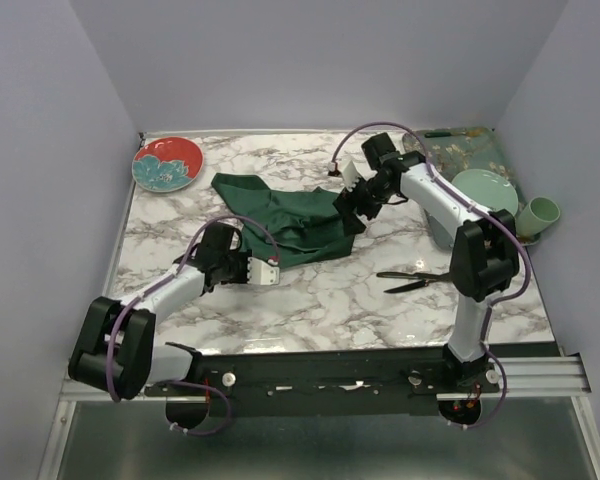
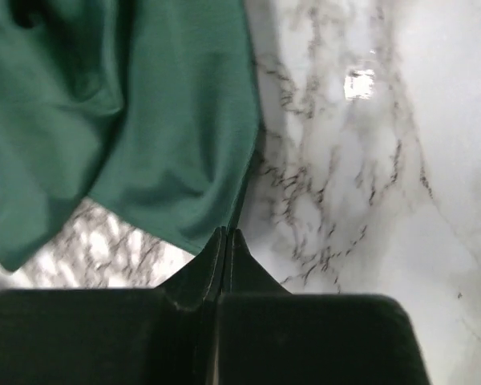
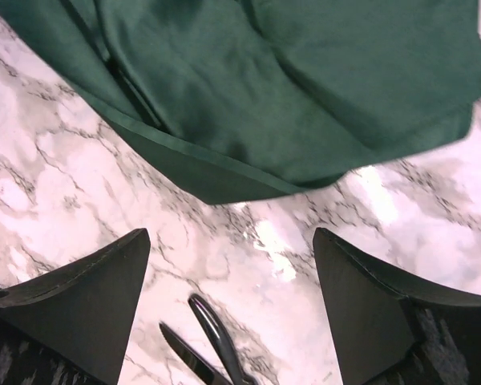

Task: Fold the napkin into a case and place the utensils inside
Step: Pick up the crumpled napkin from the center of the board.

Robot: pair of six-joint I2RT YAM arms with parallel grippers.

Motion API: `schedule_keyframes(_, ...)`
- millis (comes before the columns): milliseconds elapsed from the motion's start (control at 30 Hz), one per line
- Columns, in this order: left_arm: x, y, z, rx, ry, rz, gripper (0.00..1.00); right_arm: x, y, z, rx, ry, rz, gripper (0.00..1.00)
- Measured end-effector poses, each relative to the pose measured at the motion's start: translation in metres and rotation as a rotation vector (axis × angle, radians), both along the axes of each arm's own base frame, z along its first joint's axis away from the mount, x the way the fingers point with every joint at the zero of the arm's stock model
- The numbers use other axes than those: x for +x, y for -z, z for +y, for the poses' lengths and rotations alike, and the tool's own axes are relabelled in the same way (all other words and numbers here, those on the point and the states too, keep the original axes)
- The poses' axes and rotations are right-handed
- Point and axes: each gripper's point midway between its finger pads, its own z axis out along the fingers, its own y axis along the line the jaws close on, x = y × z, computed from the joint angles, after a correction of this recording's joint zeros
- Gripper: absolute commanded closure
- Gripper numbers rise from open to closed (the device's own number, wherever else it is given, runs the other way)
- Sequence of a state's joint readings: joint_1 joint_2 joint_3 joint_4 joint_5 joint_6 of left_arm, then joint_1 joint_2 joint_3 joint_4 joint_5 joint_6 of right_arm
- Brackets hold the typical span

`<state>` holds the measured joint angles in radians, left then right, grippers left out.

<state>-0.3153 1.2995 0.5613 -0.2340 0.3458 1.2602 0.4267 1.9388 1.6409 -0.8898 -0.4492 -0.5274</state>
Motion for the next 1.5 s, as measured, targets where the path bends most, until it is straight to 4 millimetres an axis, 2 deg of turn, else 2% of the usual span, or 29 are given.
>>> schedule_keyframes(67,0.002,-0.017,0.002,-0.017,-0.049,-0.023,1.0,0.006,-0.005,-0.011,0.005,0.019,-0.013,0.08)
schedule_keyframes(133,0.009,-0.05,0.001,-0.069,-0.103,-0.073,1.0,0.01,-0.011,-0.018,0.012,0.031,-0.032,0.08)
schedule_keyframes(167,0.013,-0.072,0.002,-0.105,-0.139,-0.098,1.0,0.011,-0.015,-0.021,0.016,0.034,-0.042,0.08)
schedule_keyframes(200,0.023,-0.116,0.003,-0.182,-0.205,-0.157,1.0,0.011,-0.021,-0.023,0.022,0.034,-0.056,0.07)
schedule_keyframes(233,0.027,-0.133,0.004,-0.214,-0.234,-0.179,1.0,0.011,-0.028,-0.024,0.03,0.034,-0.074,0.07)
schedule_keyframes(267,0.034,-0.177,0.01,-0.287,-0.291,-0.251,1.0,0.011,-0.033,-0.025,0.035,0.032,-0.085,0.07)
schedule_keyframes(300,0.038,-0.21,0.017,-0.345,-0.341,-0.301,1.0,0.011,-0.04,-0.024,0.045,0.029,-0.104,0.07)
schedule_keyframes(400,0.045,-0.292,0.047,-0.519,-0.523,-0.405,1.0,0.01,-0.056,-0.022,0.07,0.022,-0.142,0.07)
schedule_keyframes(433,0.047,-0.309,0.059,-0.554,-0.576,-0.434,1.0,0.01,-0.06,-0.022,0.078,0.02,-0.152,0.07)
schedule_keyframes(500,0.05,-0.321,0.076,-0.596,-0.676,-0.44,1.0,0.011,-0.065,-0.019,0.096,0.016,-0.167,0.1)
schedule_keyframes(533,0.055,-0.324,0.084,-0.617,-0.737,-0.428,1.0,0.011,-0.066,-0.018,0.104,0.016,-0.168,0.11)
schedule_keyframes(600,0.068,-0.31,0.09,-0.623,-0.813,-0.375,1.0,0.01,-0.066,-0.013,0.125,0.013,-0.155,0.14)
schedule_keyframes(667,0.084,-0.277,0.098,-0.607,-0.909,-0.276,1.0,0.006,-0.067,-0.007,0.149,0.011,-0.138,0.16)
schedule_keyframes(733,0.1,-0.232,0.112,-0.572,-1.03,-0.15,1.0,0.003,-0.065,0.006,0.17,-0.008,-0.136,0.22)
schedule_keyframes(800,0.108,-0.187,0.124,-0.527,-1.136,-0.027,1.0,-0.008,-0.059,0.022,0.181,-0.044,-0.125,0.29)
schedule_keyframes(833,0.109,-0.169,0.129,-0.506,-1.185,0.028,1.0,-0.013,-0.055,0.029,0.182,-0.062,-0.119,0.32)
schedule_keyframes(867,0.11,-0.161,0.132,-0.499,-1.214,0.057,1.0,-0.03,-0.048,0.047,0.186,-0.114,-0.1,0.33)
schedule_keyframes(933,0.111,-0.154,0.134,-0.492,-1.248,0.085,1.0,-0.048,-0.04,0.067,0.188,-0.168,-0.08,0.37)
schedule_keyframes(1133,0.116,-0.168,0.142,-0.526,-1.299,0.063,1.0,-0.105,-0.022,0.113,0.191,-0.349,-0.064,0.42)
schedule_keyframes(1300,0.114,-0.162,0.15,-0.525,-1.336,0.083,1.0,-0.139,0.005,0.13,0.14,-0.513,-0.108,0.44)
schedule_keyframes(1500,0.114,-0.154,0.151,-0.515,-1.348,0.107,1.0,-0.156,0.046,0.142,0.046,-0.666,-0.133,0.44)
